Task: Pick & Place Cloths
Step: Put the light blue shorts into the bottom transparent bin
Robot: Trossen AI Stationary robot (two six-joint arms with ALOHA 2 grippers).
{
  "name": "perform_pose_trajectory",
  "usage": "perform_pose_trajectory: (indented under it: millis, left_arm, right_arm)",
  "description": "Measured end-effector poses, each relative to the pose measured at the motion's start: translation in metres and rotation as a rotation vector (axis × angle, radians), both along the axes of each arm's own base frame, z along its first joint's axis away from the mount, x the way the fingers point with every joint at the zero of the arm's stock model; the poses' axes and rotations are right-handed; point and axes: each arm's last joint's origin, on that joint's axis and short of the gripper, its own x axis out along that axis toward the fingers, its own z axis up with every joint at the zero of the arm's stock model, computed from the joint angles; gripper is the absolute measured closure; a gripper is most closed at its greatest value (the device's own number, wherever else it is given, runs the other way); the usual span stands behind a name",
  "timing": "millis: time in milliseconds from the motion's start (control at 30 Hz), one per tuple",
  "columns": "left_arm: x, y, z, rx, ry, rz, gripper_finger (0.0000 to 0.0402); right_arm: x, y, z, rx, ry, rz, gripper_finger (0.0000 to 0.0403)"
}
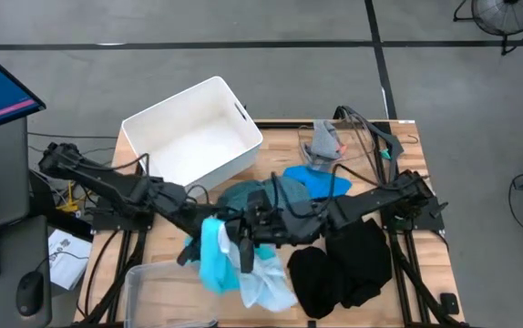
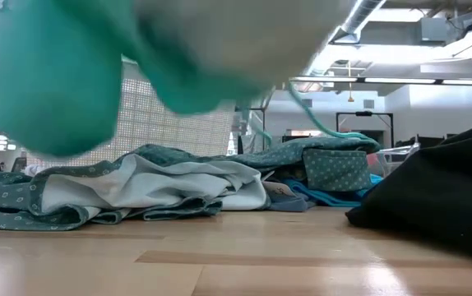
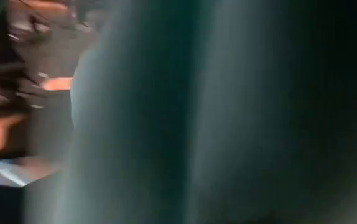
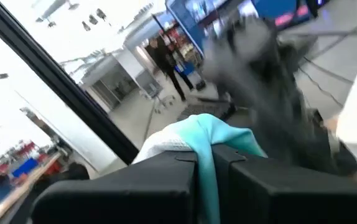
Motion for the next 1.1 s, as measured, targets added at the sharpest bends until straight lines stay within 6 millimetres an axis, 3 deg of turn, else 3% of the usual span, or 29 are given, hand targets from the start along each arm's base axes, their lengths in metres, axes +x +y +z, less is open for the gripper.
perform_pose_trajectory:
  millis: [133, 300, 333, 467, 567, 667, 767, 933, 1100]
  left_arm:
    - [0.002, -0.003, -0.003, -0.029, 0.027, -0.036, 0.0137]
    - [-0.008, 0.003, 0.02, -0.087, -0.116, -0.035, 0.0348]
    - [-0.011, 0.004, 0.027, -0.109, -0.151, -0.046, 0.0373]
    - [-0.03, 0.01, 0.066, -0.171, -0.289, -0.072, 0.0397]
    - [-0.057, 0.016, 0.099, -0.251, -0.379, -0.121, 0.04]
    - [-0.084, 0.019, 0.115, -0.357, -0.371, -0.182, 0.0401]
    - [-0.103, 0.017, 0.113, -0.467, -0.217, -0.211, 0.0401]
    - [-0.122, 0.003, 0.099, -0.608, 0.117, -0.243, 0.0401]
    - [-0.135, -0.019, 0.078, -0.556, 0.353, -0.2, 0.0401]
  right_arm:
    - [-0.009, -0.003, 0.011, -0.073, -0.016, -0.017, 0.0403]
    - [-0.036, -0.009, 0.042, -0.153, -0.086, -0.098, 0.0403]
    - [-0.041, -0.01, 0.047, -0.162, -0.096, -0.121, 0.0401]
    - [-0.057, -0.019, 0.064, -0.162, -0.127, -0.15, 0.0394]
    - [-0.068, -0.02, 0.071, -0.172, -0.126, -0.101, 0.0385]
    - [-0.07, -0.017, 0.069, -0.204, -0.099, -0.059, 0.0382]
    - [-0.065, -0.011, 0.061, -0.219, -0.071, 0.002, 0.0391]
    - [-0.037, 0.003, 0.033, -0.203, -0.027, 0.055, 0.0397]
    - [-0.014, 0.012, 0.005, -0.209, 0.042, 0.075, 0.0389]
